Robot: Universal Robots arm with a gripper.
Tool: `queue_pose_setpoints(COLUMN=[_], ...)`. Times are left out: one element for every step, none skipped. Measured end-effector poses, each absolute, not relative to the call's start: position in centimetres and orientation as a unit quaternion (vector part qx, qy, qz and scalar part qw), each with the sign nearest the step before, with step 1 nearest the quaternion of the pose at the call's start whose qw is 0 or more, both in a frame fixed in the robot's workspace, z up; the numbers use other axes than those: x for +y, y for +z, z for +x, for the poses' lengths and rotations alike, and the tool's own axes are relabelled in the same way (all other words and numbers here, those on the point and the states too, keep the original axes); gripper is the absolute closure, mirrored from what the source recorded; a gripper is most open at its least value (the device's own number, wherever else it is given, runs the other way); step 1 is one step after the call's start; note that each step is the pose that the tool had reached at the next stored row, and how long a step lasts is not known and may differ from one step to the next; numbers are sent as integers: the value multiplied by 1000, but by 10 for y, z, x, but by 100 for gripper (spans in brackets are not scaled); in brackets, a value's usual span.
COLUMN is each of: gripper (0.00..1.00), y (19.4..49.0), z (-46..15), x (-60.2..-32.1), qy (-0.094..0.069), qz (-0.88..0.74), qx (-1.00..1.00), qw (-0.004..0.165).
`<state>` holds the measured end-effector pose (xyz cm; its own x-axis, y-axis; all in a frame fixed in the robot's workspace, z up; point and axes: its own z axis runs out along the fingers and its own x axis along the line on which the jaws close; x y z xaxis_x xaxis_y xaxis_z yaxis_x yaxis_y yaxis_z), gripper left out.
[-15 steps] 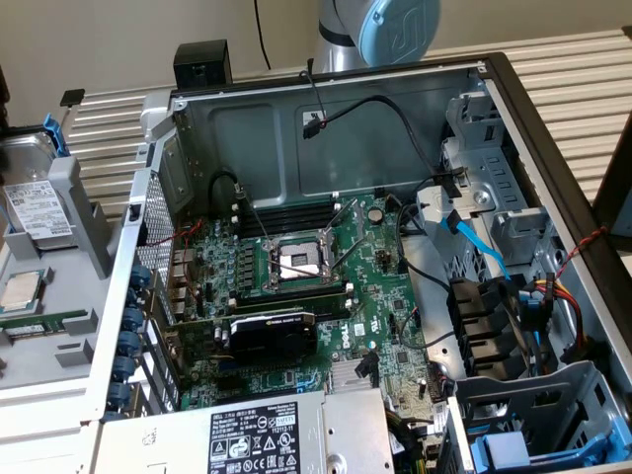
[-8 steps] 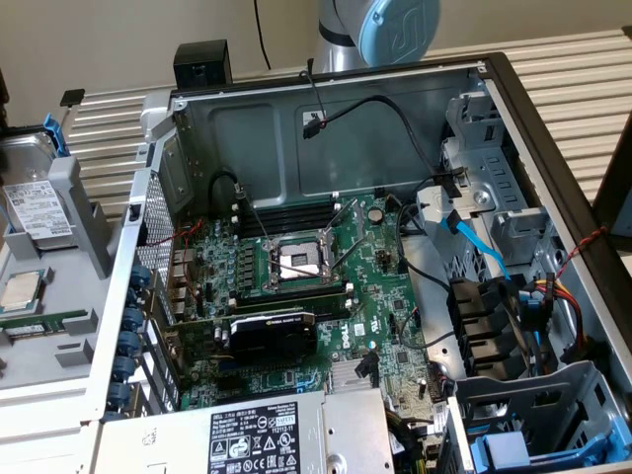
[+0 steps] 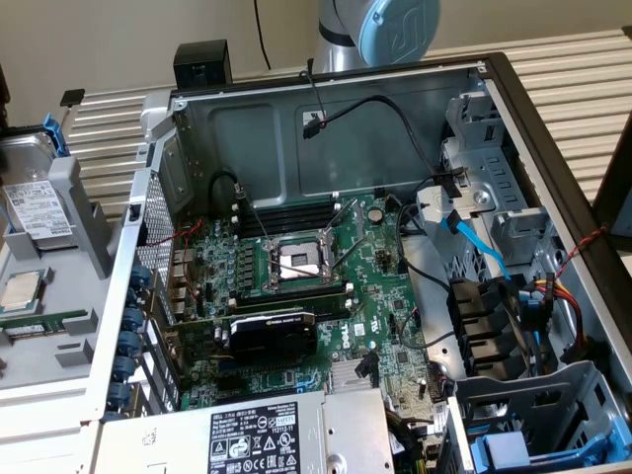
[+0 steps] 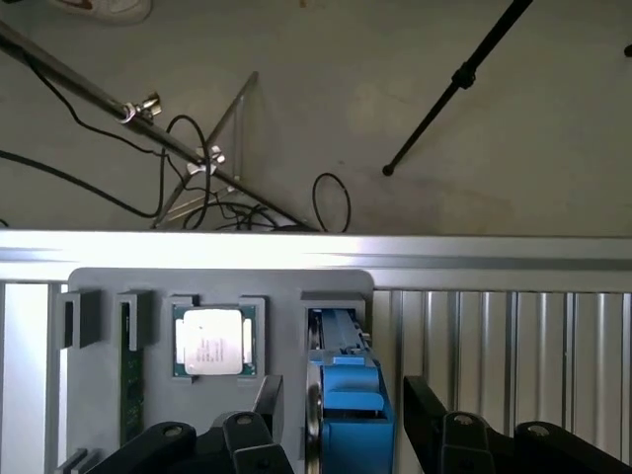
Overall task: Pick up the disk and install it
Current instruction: 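Pick up the disk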
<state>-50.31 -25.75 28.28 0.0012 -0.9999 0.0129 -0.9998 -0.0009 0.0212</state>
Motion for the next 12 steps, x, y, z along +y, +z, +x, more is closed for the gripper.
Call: queue_pose_setpoints(gripper=[40,40,40,40,42,42,49,49,49,49,49,49], y=[283,283,283,283,283,283,283,283,283,283,283,283], z=[-503,-503,-503,-503,-503,-503,-503,-503,-503,-503,-503,-503], x=[-258,-258,-258,-258,-258,-258,-257,-257,-257,-257,-257,-257], qy=[-3,-3,-3,-3,-3,-3,-3,-3,-3,-3,-3,-3], qz=[707,707,708,708,708,708,708,708,709,709,709,710], qx=[-707,-707,-707,-706,-706,-706,-706,-706,-706,-705,-705,-704], qw=[12,12,12,12,12,12,12,12,12,12,12,12])
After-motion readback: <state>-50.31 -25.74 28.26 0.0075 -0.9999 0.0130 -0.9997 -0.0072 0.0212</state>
